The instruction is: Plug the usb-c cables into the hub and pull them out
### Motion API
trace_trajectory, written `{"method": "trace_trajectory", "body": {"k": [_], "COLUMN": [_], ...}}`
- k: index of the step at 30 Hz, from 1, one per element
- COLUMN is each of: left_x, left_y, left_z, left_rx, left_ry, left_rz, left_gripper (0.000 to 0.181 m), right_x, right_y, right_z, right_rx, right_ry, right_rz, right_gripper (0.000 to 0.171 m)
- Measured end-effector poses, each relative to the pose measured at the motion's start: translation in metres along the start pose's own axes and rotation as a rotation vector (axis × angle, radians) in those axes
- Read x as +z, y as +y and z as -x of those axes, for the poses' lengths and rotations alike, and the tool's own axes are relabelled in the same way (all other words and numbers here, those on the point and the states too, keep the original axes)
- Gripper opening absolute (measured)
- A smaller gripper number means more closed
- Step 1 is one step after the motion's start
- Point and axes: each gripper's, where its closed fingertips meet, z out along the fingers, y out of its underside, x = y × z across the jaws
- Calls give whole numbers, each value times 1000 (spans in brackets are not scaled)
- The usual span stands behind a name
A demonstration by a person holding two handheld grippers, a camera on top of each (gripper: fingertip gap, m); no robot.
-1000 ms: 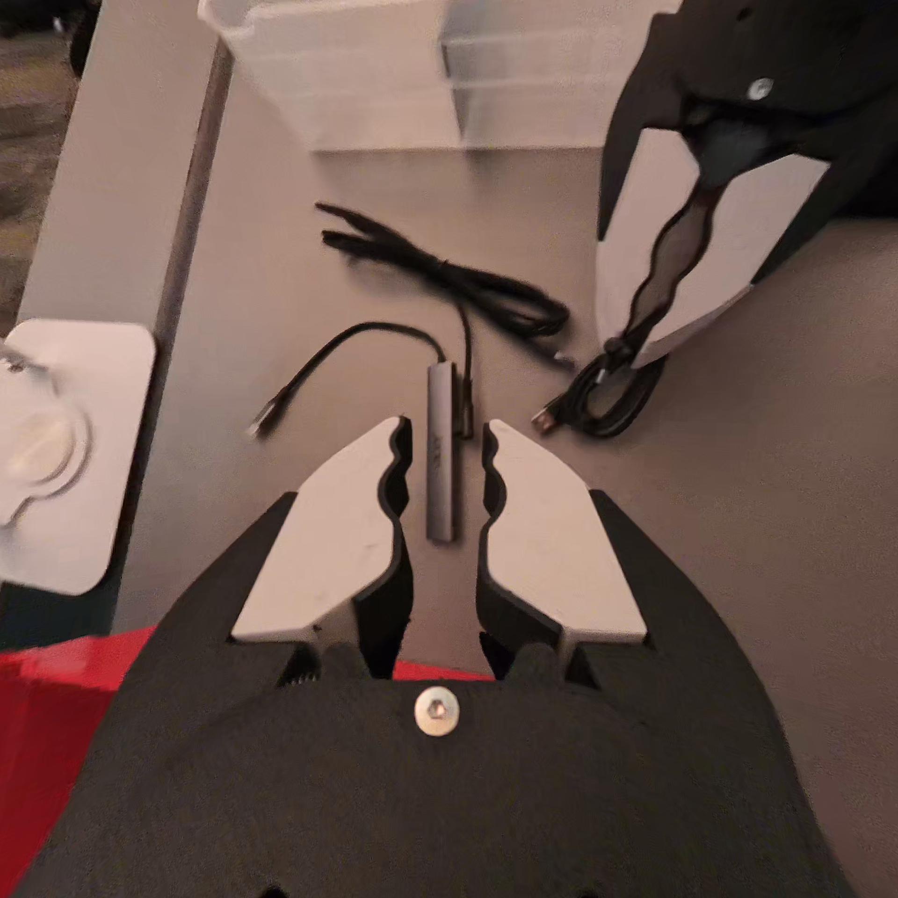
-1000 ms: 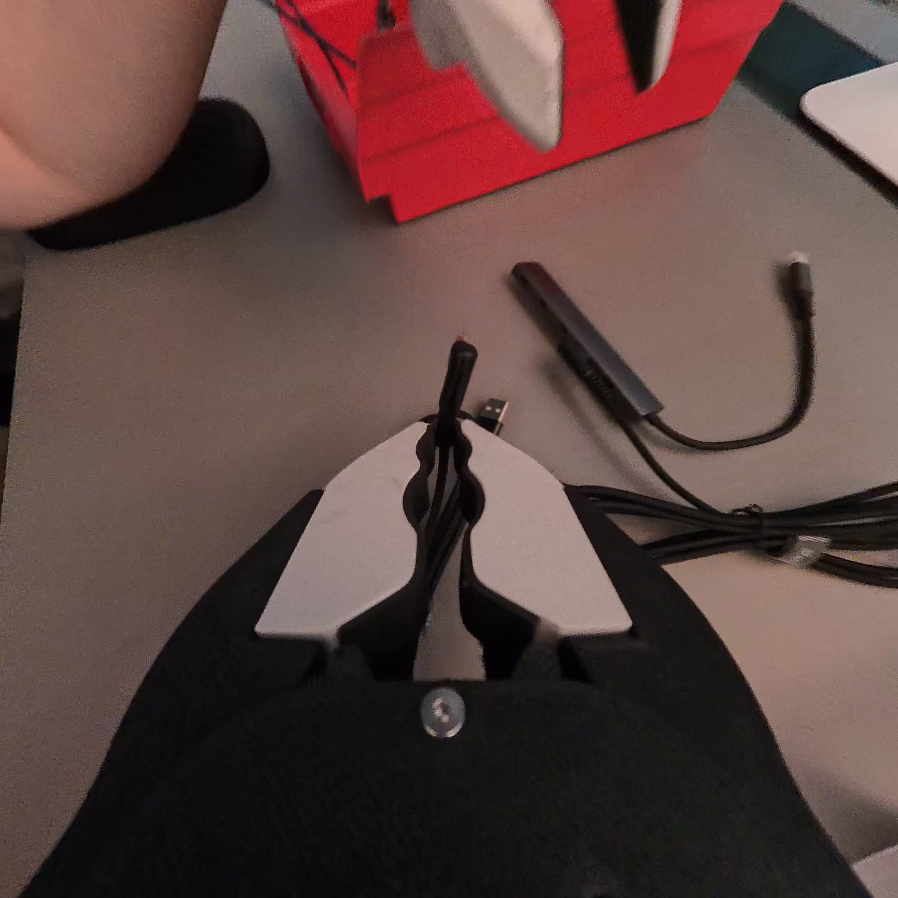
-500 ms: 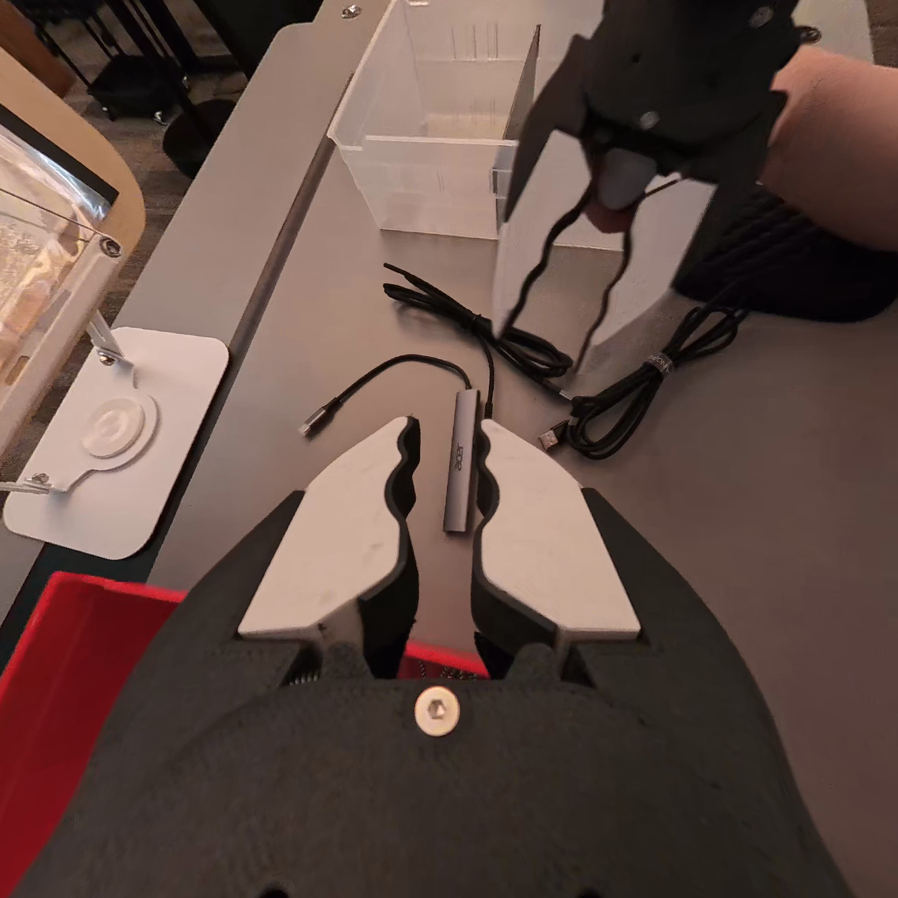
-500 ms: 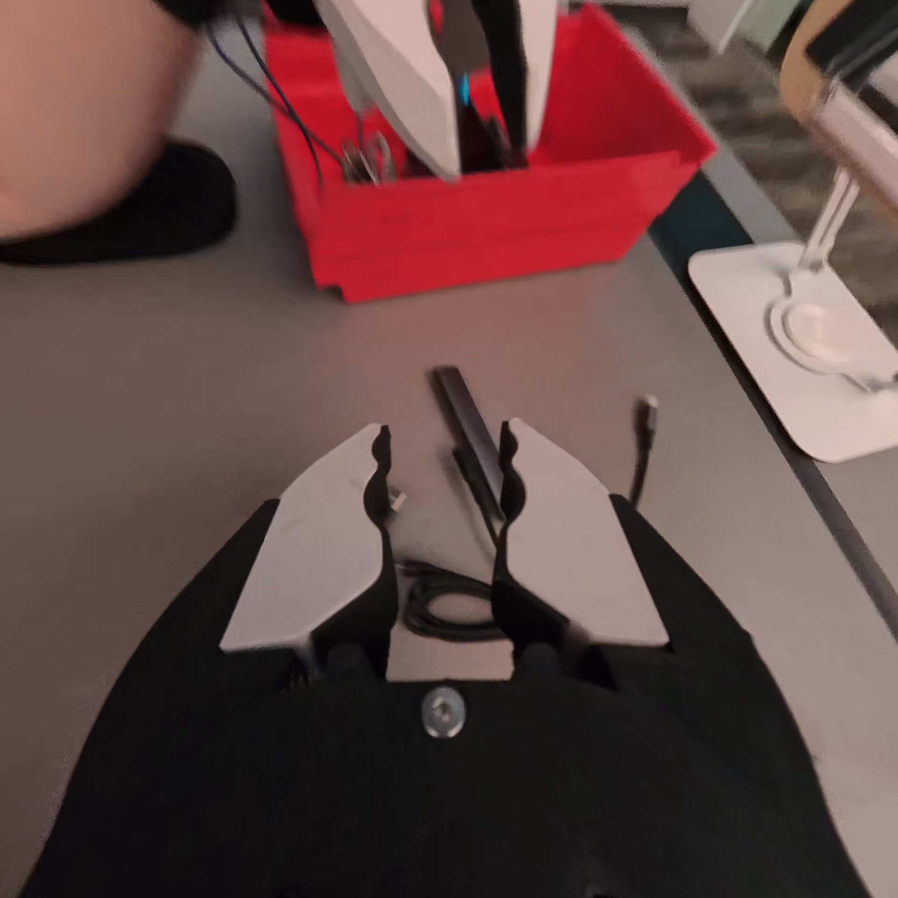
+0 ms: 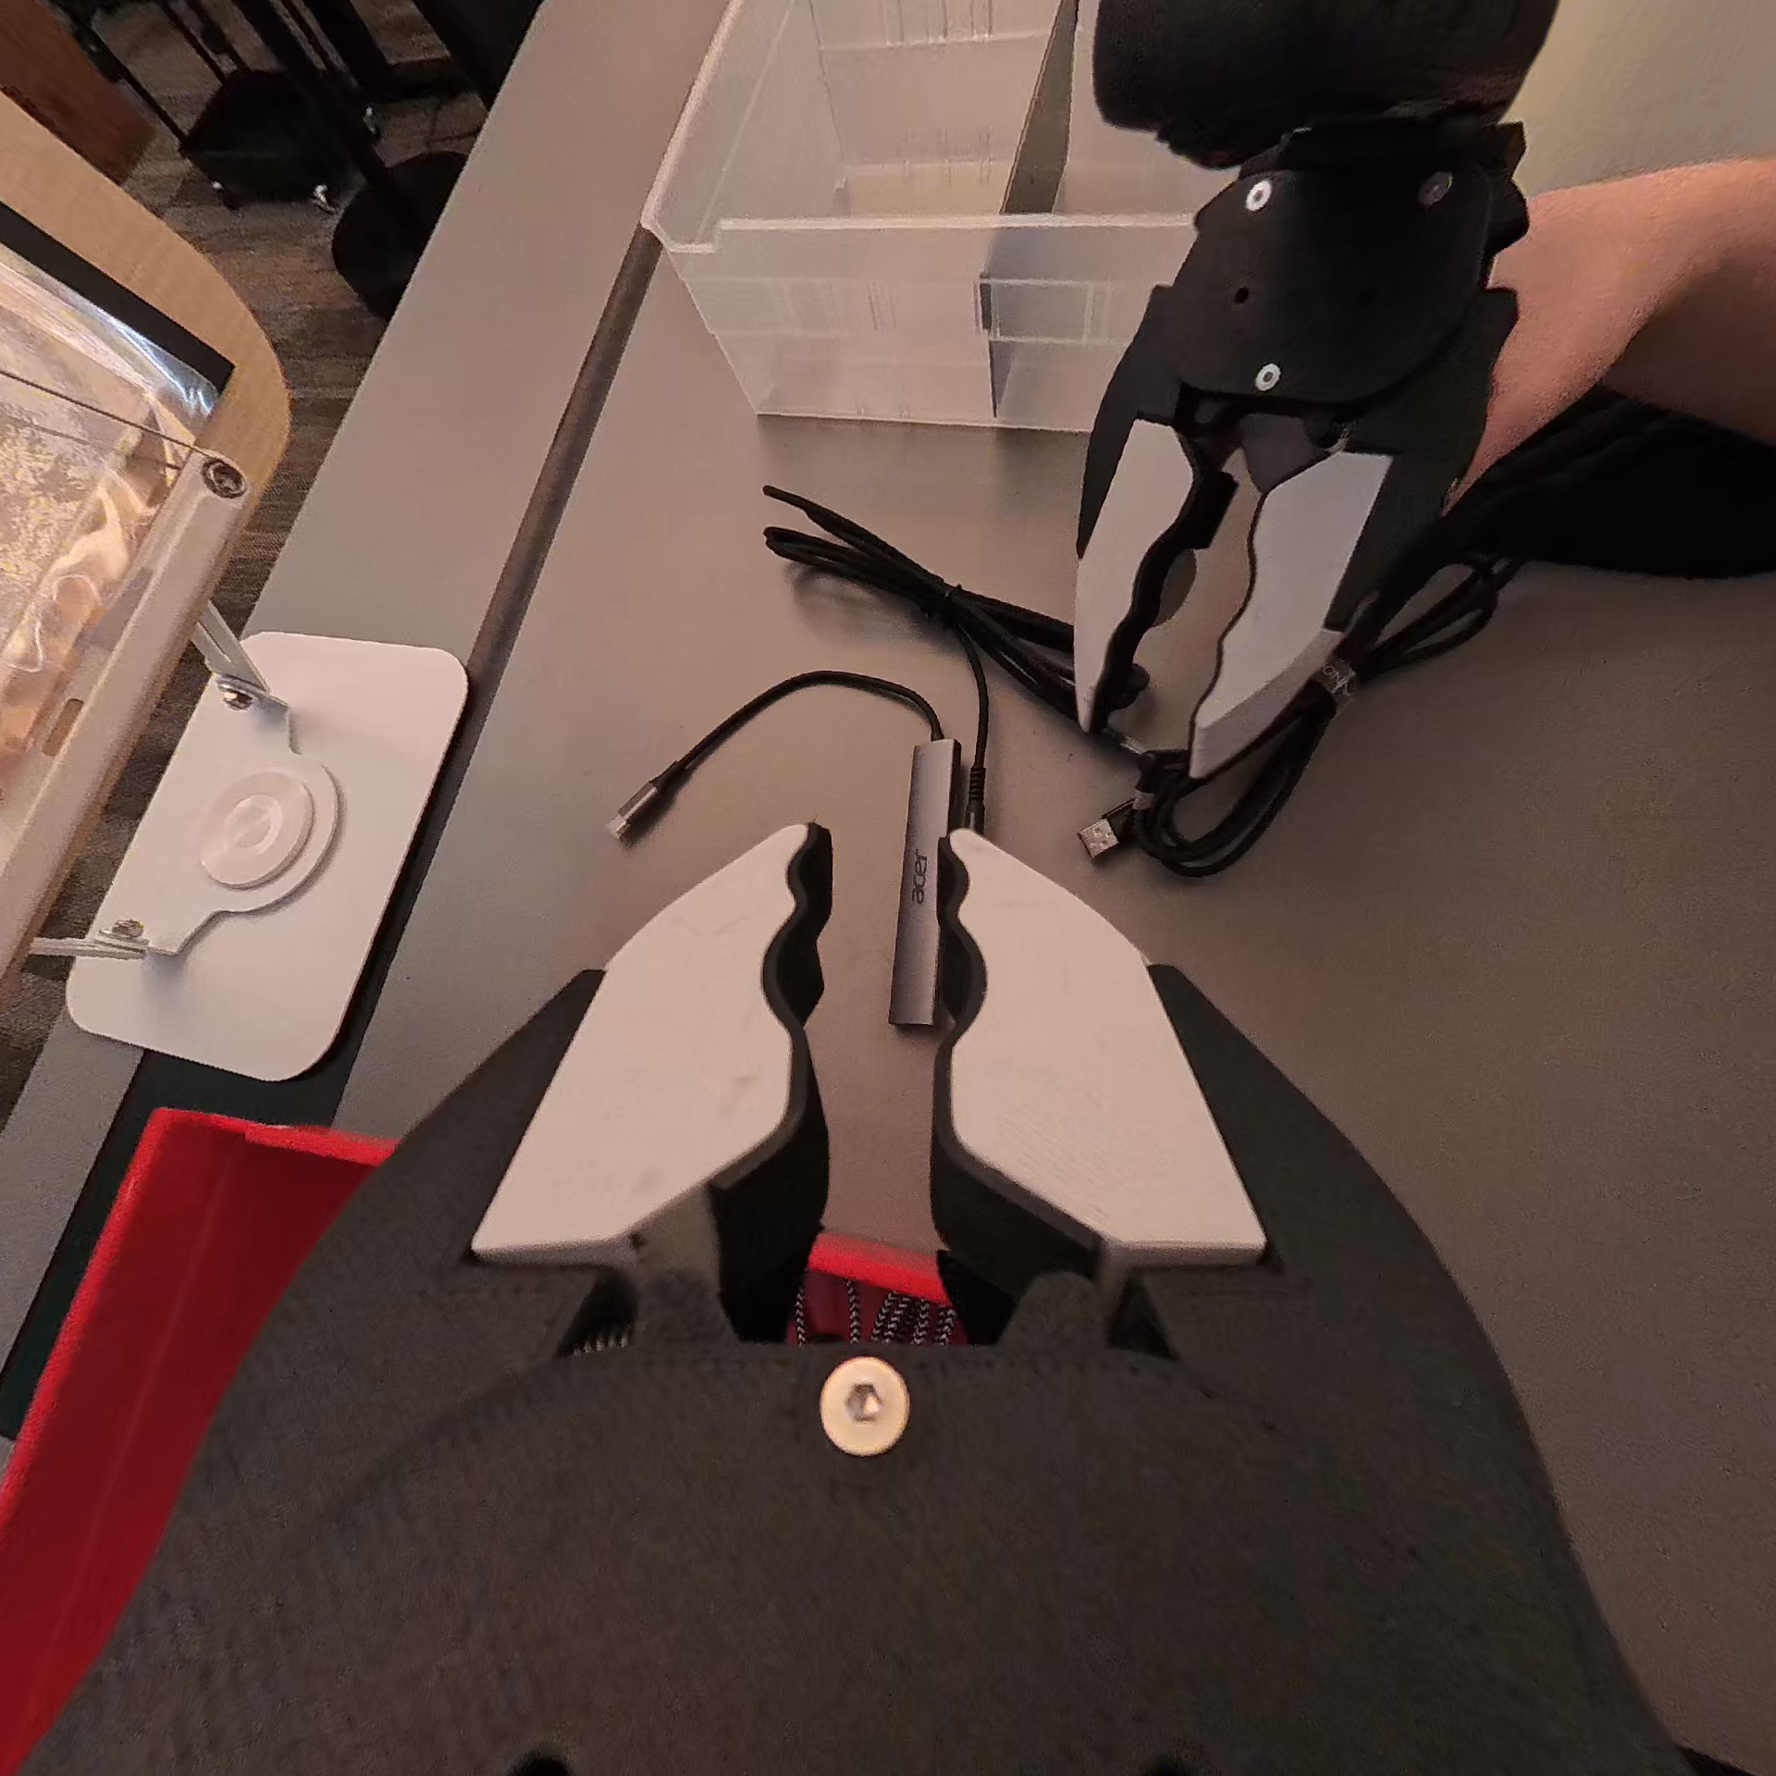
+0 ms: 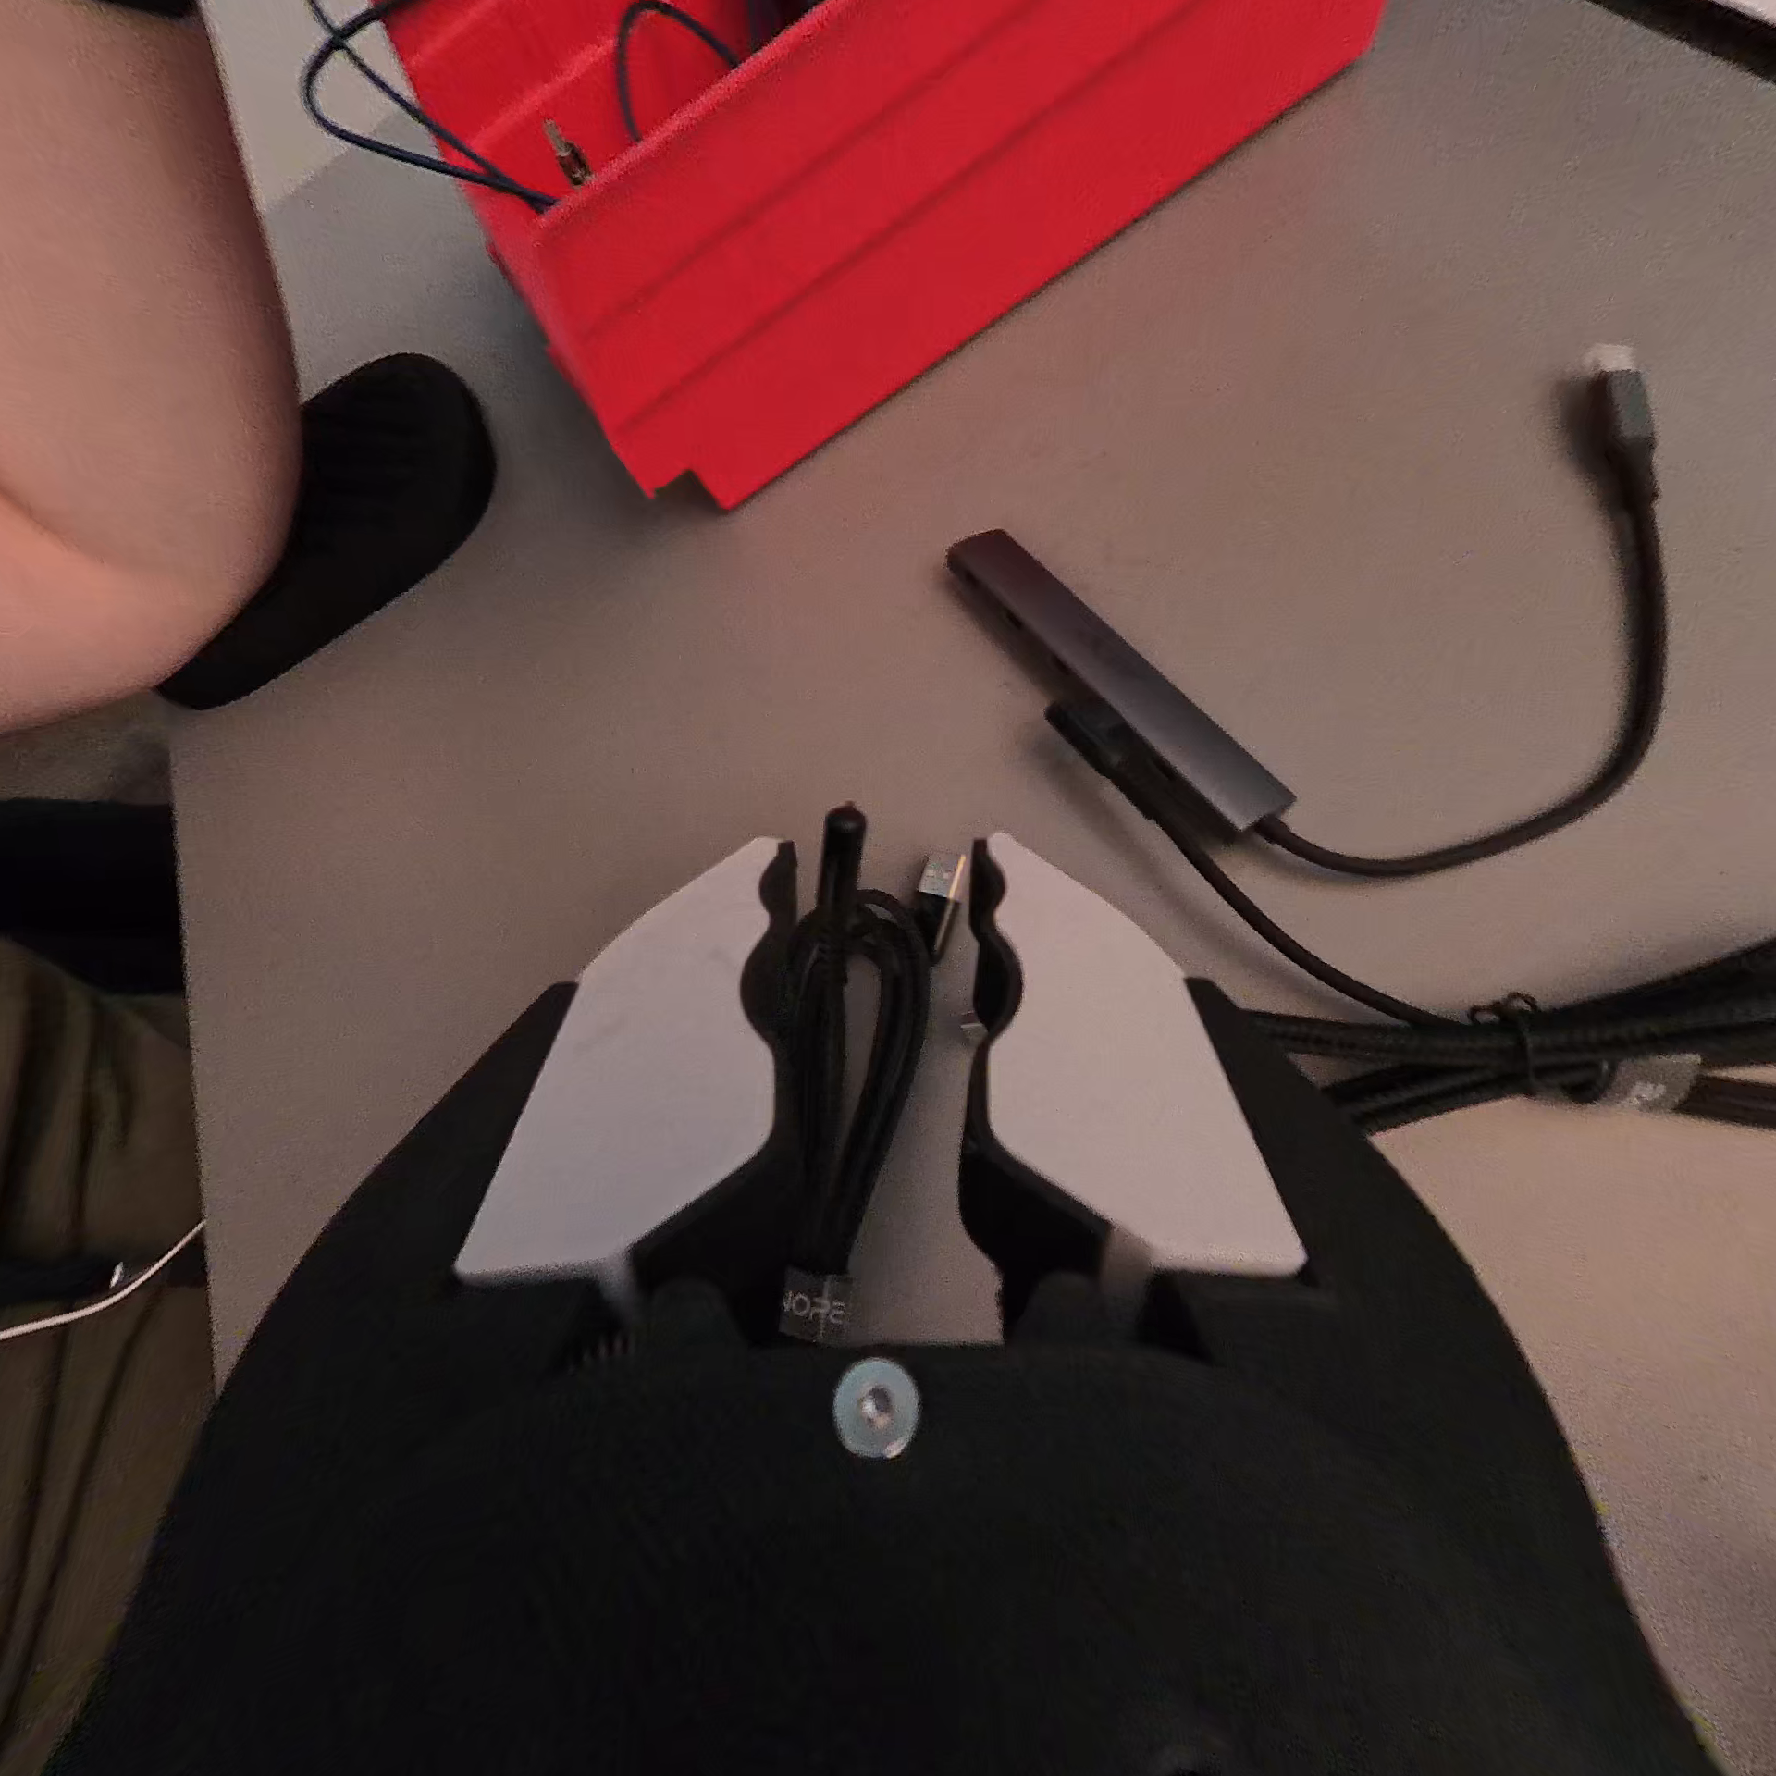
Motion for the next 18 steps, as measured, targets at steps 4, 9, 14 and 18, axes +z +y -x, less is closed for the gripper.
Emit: {"method": "trace_trajectory", "body": {"k": [4,9,14,18], "left_x": [3,9,13,18], "left_y": [1,5,9,15], "left_z": [-1,-1,0,-1], "left_rx": [-4,-13,-20,-28], "left_ry": [-2,-1,0,7], "left_rz": [14,36,59,97], "left_gripper": [19,19,19,20], "right_x": [0,5,7,6], "right_y": [-1,3,5,4], "right_z": [-3,0,0,4], "right_rx": [45,64,67,49], "right_ry": [18,-13,-17,-45], "right_rz": [-31,-18,-12,-15], "right_gripper": [29,29,28,10]}}
